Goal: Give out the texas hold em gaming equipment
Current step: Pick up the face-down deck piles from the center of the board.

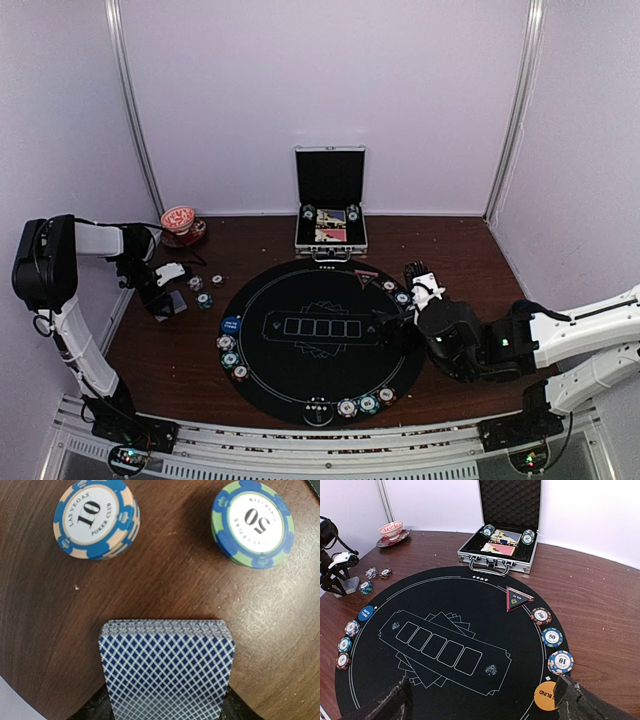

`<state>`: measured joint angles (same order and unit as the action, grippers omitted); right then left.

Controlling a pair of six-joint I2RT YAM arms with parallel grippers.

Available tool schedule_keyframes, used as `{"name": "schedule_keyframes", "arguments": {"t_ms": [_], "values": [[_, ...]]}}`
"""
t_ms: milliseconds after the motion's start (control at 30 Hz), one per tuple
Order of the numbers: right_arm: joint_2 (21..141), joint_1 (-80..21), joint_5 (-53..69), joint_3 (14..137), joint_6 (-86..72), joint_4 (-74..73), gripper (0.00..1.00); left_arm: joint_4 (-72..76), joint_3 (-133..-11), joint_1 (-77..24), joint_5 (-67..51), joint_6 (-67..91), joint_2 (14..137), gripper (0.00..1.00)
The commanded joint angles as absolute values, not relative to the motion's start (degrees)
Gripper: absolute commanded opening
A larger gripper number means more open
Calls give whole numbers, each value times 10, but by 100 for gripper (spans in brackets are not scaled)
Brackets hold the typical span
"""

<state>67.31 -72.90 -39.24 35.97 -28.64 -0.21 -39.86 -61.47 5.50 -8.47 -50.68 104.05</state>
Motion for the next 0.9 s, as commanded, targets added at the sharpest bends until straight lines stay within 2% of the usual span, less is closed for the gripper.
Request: {"name": "schedule_keyframes", "arguments": {"t_ms": [0, 367, 867], "values": [[676, -732, -408, 369, -282, 2, 100, -441, -571, 44, -74, -510, 1095, 51], [722, -732, -323, 423, -293, -1, 100, -444, -574, 44, -95, -512, 1052, 44], [901, -714, -157, 663, -294, -7, 100, -482, -598, 44, -134, -526, 1002, 43]]}}
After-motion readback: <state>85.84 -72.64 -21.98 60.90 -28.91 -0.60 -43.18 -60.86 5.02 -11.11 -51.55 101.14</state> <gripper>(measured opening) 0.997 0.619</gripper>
